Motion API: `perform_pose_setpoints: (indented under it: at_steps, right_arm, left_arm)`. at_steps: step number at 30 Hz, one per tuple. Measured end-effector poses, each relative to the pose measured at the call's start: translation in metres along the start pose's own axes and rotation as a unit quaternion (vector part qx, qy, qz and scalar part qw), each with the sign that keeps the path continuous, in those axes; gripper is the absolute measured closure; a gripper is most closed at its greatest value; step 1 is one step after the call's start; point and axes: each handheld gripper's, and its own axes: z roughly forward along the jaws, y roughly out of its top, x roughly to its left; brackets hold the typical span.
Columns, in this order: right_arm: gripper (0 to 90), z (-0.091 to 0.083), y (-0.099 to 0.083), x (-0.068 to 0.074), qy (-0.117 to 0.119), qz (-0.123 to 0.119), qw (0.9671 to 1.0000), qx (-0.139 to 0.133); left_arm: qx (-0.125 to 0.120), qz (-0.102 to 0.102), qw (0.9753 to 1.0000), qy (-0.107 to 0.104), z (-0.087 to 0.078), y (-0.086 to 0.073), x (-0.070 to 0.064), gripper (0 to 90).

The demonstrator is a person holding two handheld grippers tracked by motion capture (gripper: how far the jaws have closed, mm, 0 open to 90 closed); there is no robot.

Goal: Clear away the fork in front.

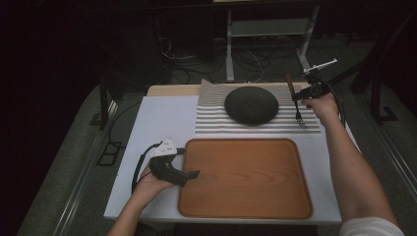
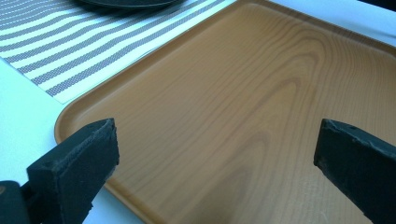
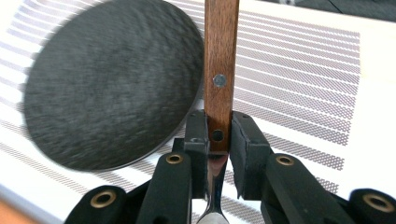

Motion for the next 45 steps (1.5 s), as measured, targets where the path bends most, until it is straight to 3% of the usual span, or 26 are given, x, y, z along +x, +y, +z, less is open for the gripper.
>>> perform_pose_setpoints:
  at_steps: [3,7,9,11,13,17,21,23,25,30,37,38,39,44,45]
  right_arm:
    - [76.6,-0.019,-0.006,0.011,0.018,-0.022,0.9994,-0.018]
    - [76.6,-0.032,-0.012,0.023,0.036,-0.041,0.998,-0.034]
    - [76.5,-0.042,-0.022,0.035,0.054,-0.063,0.9955,-0.047]
    - [76.5,-0.044,-0.024,0.038,0.06,-0.066,0.9948,-0.05]
    - [76.5,-0.05,-0.035,0.05,0.077,-0.085,0.9916,-0.059]
    - [76.5,-0.054,-0.043,0.06,0.091,-0.102,0.9887,-0.063]
    - [76.5,-0.057,-0.054,0.075,0.111,-0.123,0.9834,-0.073]
    - [76.5,-0.059,-0.062,0.088,0.127,-0.138,0.979,-0.08]
    - [76.5,-0.059,-0.064,0.09,0.13,-0.142,0.9779,-0.081]
    - [76.5,-0.056,-0.076,0.106,0.155,-0.164,0.9708,-0.083]
    - [76.5,-0.051,-0.097,0.128,0.189,-0.19,0.9597,-0.085]
    - [76.5,-0.049,-0.102,0.133,0.195,-0.199,0.9568,-0.082]
    - [76.5,-0.049,-0.102,0.133,0.195,-0.199,0.9568,-0.082]
    - [76.5,-0.048,-0.112,0.142,0.211,-0.213,0.9508,-0.077]
    - [76.5,-0.048,-0.113,0.143,0.212,-0.212,0.951,-0.075]
  left_arm:
    - [-0.003,0.0,1.0,0.0,-0.001,0.0,0.0,0.0]
    - [-0.003,-0.001,1.0,0.001,0.0,0.0,0.0,0.0]
    - [-0.002,0.0,1.0,0.001,0.0,0.0,0.0,0.0]
    - [-0.002,0.0,1.0,0.002,0.0,0.0,-0.001,0.0]
    - [-0.001,0.0,1.0,0.002,0.0,0.0,-0.001,0.0]
    - [-0.001,-0.001,1.0,0.004,0.0,0.0,0.0,0.0]
    - [-0.003,-0.005,1.0,0.003,0.001,0.0,0.0,0.0]
    - [-0.004,-0.006,1.0,0.004,0.001,0.001,0.0,0.0]
    - [-0.005,-0.007,1.0,0.004,0.001,0.001,-0.001,0.0]
    - [-0.007,-0.011,0.9999,0.003,0.002,0.002,-0.002,0.0]
    - [-0.012,-0.018,0.9997,0.007,0.002,0.003,-0.003,0.0]
    - [-0.012,-0.018,0.9997,0.007,0.002,0.003,-0.003,0.0]
    - [-0.013,-0.019,0.9997,0.006,0.002,0.004,-0.003,0.0]
    - [-0.026,-0.026,0.9993,-0.004,0.005,0.012,-0.008,0.0]
    - [-0.027,-0.027,0.9992,-0.007,0.005,0.016,-0.01,0.0]
